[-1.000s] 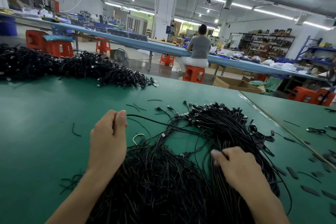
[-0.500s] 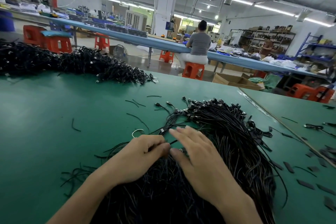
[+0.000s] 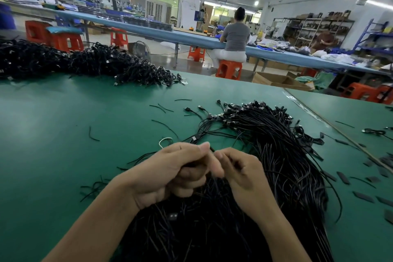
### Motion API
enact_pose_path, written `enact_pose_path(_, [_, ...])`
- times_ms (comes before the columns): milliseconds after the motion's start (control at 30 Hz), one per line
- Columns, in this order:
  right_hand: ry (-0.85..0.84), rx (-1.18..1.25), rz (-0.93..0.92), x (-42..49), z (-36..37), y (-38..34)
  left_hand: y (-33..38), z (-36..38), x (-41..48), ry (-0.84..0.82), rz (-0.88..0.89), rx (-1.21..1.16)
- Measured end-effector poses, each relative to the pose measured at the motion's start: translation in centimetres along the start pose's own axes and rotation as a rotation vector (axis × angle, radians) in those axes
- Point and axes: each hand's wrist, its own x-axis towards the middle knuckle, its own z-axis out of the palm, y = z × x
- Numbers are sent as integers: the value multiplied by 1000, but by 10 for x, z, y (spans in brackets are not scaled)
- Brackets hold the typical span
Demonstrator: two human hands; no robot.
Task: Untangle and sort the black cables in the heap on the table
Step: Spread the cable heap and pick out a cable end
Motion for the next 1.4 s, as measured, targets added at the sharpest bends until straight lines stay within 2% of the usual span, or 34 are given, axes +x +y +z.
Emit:
enact_pose_path(100, [-120,-106,28,0,4,2,-2,5,6,98,135,-135])
enact_pose_path(233, [-322,-358,91,-1,6,-2,-12,3,15,358,293,-308])
enact_pose_path(333, [-410,-429,127,-4,2,-7,-18,-3,19,520,405,-271])
enact_pose_path(367, [-421,-414,109,-4,1,-9,-20,-4,19,564,426,-186])
enact_pose_path(433, [-433,-370,66,-4,0,-15,-23,-2,19,646,443,138])
enact_pose_path(533, [-420,-343,16,-3,-3,-21,-30,7,21,622,403,664])
enact_pose_path(567, [-402,-334,-1,-3,-6,-23,-32,8,21,596,361,776])
enact_pose_path(633, [-334,-317,-38,-2,-13,-24,-32,11,20,533,263,829])
enact_pose_path(733, [-181,-270,-91,-1,-22,-22,-25,16,18,483,79,744])
enact_pose_path(967, [9,-129,-116,2,-15,-16,-9,16,8,278,-191,455])
enact_pose_path(1100, [57,-49,-32,1,-3,-13,-1,11,8,189,-19,-56])
enact_pose_path(1200, [-41,-106,40,0,2,-12,6,10,8,237,166,-332])
enact_pose_path(1300, [-248,-233,95,-3,4,-16,8,7,10,386,355,-460])
enact_pose_path(1367, [-352,-271,69,-6,5,-21,4,1,12,483,427,-394])
enact_pose_path(1400, [-376,-276,57,-7,4,-24,1,0,12,550,430,-286])
